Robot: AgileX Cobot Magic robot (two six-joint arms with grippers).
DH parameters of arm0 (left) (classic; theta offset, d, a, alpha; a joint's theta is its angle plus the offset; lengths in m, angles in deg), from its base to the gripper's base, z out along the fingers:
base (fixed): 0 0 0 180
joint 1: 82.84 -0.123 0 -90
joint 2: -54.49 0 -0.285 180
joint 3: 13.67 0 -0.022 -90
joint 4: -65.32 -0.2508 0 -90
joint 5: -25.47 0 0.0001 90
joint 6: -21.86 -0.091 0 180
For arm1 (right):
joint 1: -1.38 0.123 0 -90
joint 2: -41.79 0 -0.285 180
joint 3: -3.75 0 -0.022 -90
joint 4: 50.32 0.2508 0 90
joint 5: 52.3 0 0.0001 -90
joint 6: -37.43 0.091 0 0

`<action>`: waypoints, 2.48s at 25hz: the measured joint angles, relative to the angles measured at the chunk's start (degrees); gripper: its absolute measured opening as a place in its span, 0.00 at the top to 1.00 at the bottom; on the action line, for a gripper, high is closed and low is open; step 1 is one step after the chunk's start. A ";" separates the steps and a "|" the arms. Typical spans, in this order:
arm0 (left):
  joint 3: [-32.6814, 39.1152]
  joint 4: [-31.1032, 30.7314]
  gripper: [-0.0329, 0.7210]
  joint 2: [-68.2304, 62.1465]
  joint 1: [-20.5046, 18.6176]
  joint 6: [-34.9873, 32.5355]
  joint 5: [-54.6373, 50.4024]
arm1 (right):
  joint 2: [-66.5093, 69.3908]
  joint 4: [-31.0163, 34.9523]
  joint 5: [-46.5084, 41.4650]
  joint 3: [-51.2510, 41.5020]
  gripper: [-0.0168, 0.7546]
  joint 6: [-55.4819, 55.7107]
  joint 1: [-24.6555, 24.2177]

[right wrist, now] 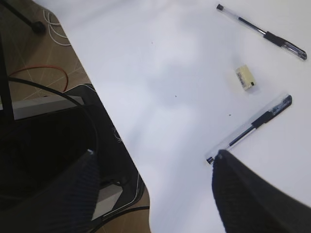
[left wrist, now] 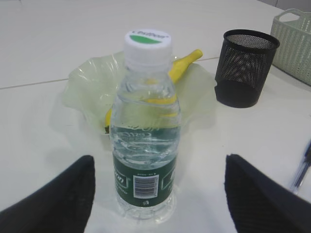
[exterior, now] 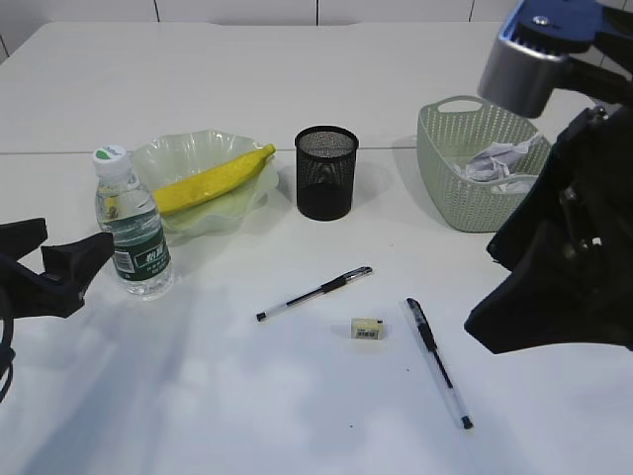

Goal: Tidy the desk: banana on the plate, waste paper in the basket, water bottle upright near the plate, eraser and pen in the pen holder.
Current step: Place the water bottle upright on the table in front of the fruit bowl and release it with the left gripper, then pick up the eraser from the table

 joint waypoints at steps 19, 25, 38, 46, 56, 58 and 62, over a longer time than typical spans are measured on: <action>0.11 0.00 0.17 22.21 0.00 1.46 -21.97 | 0.00 -1.83 0.44 0.00 0.29 11.26 0.00; -3.56 0.00 0.17 28.36 0.00 1.46 -32.27 | 0.00 -4.77 0.44 0.00 0.32 17.89 0.00; -7.94 0.00 0.17 32.87 0.00 1.69 -41.58 | 0.00 -18.96 0.86 0.00 0.33 40.27 0.00; -7.94 0.00 0.17 32.87 0.00 1.81 -42.19 | 3.10 -19.68 1.30 0.00 0.33 42.95 0.00; -7.94 0.00 0.17 32.87 0.00 1.92 -42.31 | 11.52 -19.68 5.12 0.00 0.33 45.50 0.00; -7.94 0.00 0.17 32.87 0.00 1.92 -42.31 | 13.30 -19.68 6.41 0.00 0.35 46.11 0.00; -7.94 0.00 0.18 32.87 0.00 1.92 -42.56 | 17.06 -19.68 9.15 0.00 0.37 47.38 0.00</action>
